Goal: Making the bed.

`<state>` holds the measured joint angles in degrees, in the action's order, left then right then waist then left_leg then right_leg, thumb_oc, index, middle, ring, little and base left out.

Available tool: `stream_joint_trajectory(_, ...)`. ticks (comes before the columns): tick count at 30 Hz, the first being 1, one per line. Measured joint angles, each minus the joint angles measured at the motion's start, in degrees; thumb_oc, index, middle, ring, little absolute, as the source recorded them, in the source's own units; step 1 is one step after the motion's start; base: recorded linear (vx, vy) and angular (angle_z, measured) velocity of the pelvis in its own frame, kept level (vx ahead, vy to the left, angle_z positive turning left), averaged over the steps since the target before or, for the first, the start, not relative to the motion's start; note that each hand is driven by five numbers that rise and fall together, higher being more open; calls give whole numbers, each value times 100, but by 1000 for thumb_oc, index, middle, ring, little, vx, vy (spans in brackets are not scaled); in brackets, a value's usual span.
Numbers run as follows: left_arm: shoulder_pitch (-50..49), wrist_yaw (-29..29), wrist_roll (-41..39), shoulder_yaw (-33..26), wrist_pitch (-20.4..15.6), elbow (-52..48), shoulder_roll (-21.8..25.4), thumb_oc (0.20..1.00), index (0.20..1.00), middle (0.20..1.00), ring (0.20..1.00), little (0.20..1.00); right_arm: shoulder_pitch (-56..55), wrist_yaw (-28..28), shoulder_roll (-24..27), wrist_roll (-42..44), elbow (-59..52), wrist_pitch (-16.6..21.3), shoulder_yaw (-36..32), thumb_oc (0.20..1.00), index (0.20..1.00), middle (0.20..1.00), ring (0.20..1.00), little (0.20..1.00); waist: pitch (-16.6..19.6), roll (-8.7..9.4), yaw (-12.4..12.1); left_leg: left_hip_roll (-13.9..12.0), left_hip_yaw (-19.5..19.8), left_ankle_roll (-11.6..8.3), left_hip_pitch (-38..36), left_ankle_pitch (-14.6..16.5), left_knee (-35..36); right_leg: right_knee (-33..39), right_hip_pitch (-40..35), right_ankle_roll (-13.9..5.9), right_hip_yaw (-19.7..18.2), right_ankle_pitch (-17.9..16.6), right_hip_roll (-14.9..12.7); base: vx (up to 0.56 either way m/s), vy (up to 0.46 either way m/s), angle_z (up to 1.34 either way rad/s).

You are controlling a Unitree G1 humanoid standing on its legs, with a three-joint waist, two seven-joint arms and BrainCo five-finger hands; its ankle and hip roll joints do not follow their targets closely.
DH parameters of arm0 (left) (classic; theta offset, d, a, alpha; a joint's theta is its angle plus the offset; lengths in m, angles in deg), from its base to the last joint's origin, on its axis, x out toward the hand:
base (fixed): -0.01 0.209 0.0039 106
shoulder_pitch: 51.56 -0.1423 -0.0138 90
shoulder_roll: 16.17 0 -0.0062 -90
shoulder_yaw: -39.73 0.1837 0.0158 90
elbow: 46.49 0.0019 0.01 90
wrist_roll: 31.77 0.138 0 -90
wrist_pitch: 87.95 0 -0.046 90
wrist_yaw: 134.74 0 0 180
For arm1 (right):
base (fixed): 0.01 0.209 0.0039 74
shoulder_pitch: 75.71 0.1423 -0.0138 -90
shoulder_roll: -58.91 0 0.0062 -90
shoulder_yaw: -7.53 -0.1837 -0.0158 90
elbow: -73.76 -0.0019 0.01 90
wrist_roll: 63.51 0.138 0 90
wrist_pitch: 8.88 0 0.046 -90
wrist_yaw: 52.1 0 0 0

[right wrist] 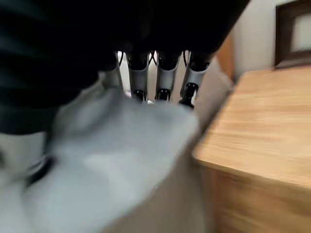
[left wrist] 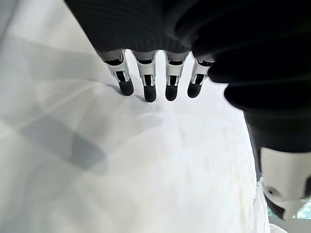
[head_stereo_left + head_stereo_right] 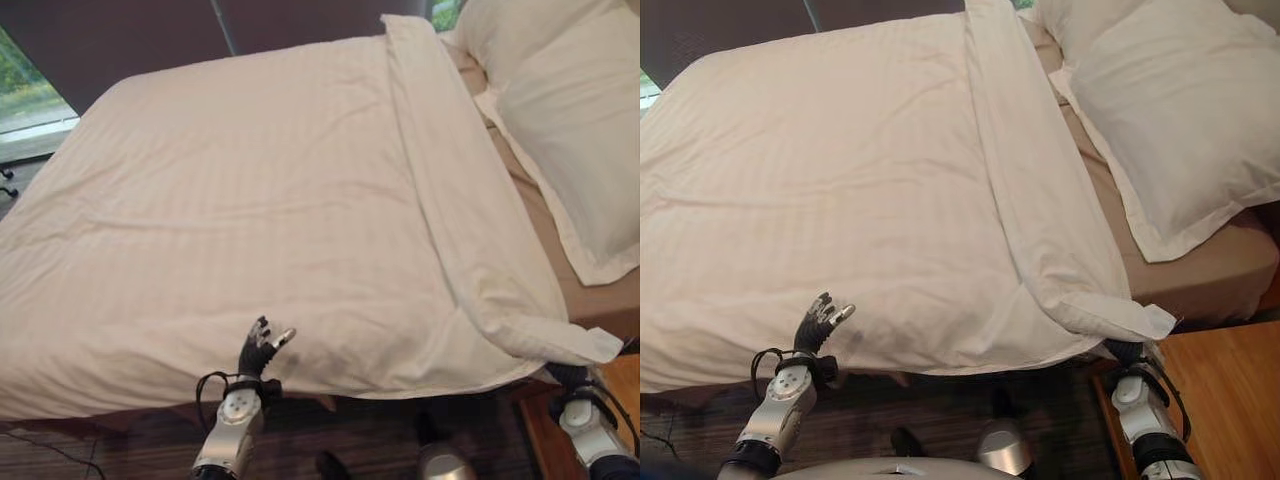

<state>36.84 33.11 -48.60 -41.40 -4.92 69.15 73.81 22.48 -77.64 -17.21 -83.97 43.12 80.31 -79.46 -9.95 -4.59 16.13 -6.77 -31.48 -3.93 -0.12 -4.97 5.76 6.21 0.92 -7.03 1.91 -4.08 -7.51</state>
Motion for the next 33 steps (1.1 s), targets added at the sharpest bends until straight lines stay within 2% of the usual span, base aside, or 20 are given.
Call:
stream_joint_trajectory(3,-25,11,-85,26,-4,-9,124,1000,1000,1000,1000,1000,203,13,85,77,1142,-17,-154,1000,1000,1000,1000,1000,-32,-47,-216,13,-60,-13,-78,32,0,-1,-59,-63,4,27,-18,6,-46,-4)
stream_joint_trajectory(4,-67,16,-93,24,-3,-13,225,1000,1000,1000,1000,1000,199,75,82,98,1474,-92,-217,1000,1000,1000,1000,1000,-74,17,-225,10,-45,11,-130,46,-2,-2,-133,-51,55,19,-14,-4,-89,5)
stream_joint_trajectory(8,-110,151,-94,-100,-6,-183,513,1000,1000,1000,1000,1000,36,394,207,535,2514,-744,-617,1000,1000,1000,1000,1000,-182,179,-262,-9,109,27,-253,60,-4,-32,-325,-61,168,51,14,-15,-70,8)
stream_joint_trajectory(13,-110,363,-97,-162,-35,-277,524,1000,1000,1000,1000,1000,-193,522,555,563,2614,-965,-716,1000,1000,1000,1000,1000,-358,528,-256,-52,208,1,-313,79,-1,-2,-428,-32,246,64,44,-18,-34,6)
stream_joint_trajectory(15,-213,465,-106,-282,-36,-344,519,1000,1000,1000,1000,1000,-200,620,744,507,2708,-1027,-715,1000,1000,1000,1000,1000,-345,642,-344,-67,238,-2,-314,78,-1,-2,-450,-13,270,68,54,-12,-13,7)
stream_joint_trajectory(18,-519,641,-107,-482,-32,-525,536,1000,1000,1000,1000,1000,-229,735,1159,473,2680,-1059,-914,1000,1000,1000,1000,1000,-299,727,-569,-69,303,3,-309,69,-1,-1,-475,11,336,108,53,0,7,11)
stream_joint_trajectory(20,-765,635,-117,-751,-26,-507,535,1000,1000,1000,1000,1000,-229,715,1312,544,2346,-1014,-1028,1000,1000,1000,1000,1000,-261,795,-568,-69,392,18,-307,55,-2,-1,-504,19,424,141,53,6,18,19)
stream_joint_trajectory(22,-766,572,-273,-896,-9,-394,535,1000,1000,1000,1000,1000,-350,585,1255,796,1357,-715,-1096,200,200,200,200,200,-225,877,-620,-81,393,36,-297,44,-2,-1,-493,27,423,137,65,12,-13,5)
stream_joint_trajectory(24,-664,473,-289,-959,2,-318,447,1000,1000,1000,1000,1000,-425,583,1014,1438,-26,-533,-1133,200,200,200,200,200,-152,956,-570,-89,396,33,-295,38,-2,-1,-500,35,432,114,76,15,-18,0)
stream_joint_trajectory(26,-508,444,-283,-880,2,-320,429,1000,1000,1000,1000,1000,-400,635,862,1887,-793,-221,-1103,200,200,200,200,200,-89,1022,-558,-106,401,19,-295,29,-2,-2,-508,42,440,87,94,20,6,2)
stream_joint_trajectory(28,-361,354,-273,-886,39,-320,444,1000,1000,1000,1000,1000,-681,726,591,2873,-2325,-49,-1418,200,200,200,200,200,-29,1043,-525,-119,394,31,-291,15,-2,-3,-501,50,456,82,107,58,10,-1)
stream_joint_trajectory(29,-294,320,-273,-909,85,-311,465,1000,1000,1000,1000,1000,-627,750,438,3345,-2729,226,-1329,200,200,200,200,200,64,1045,-511,-131,382,43,-287,7,-2,-4,-505,60,437,75,118,54,3,-6)
stream_joint_trajectory(33,-153,255,-273,-839,120,-323,468,1000,1000,1000,1000,1000,-370,786,71,4243,-3077,404,-1332,200,200,200,200,200,204,1021,-440,-123,390,40,-287,9,-2,-8,-507,53,463,79,110,33,-9,1)
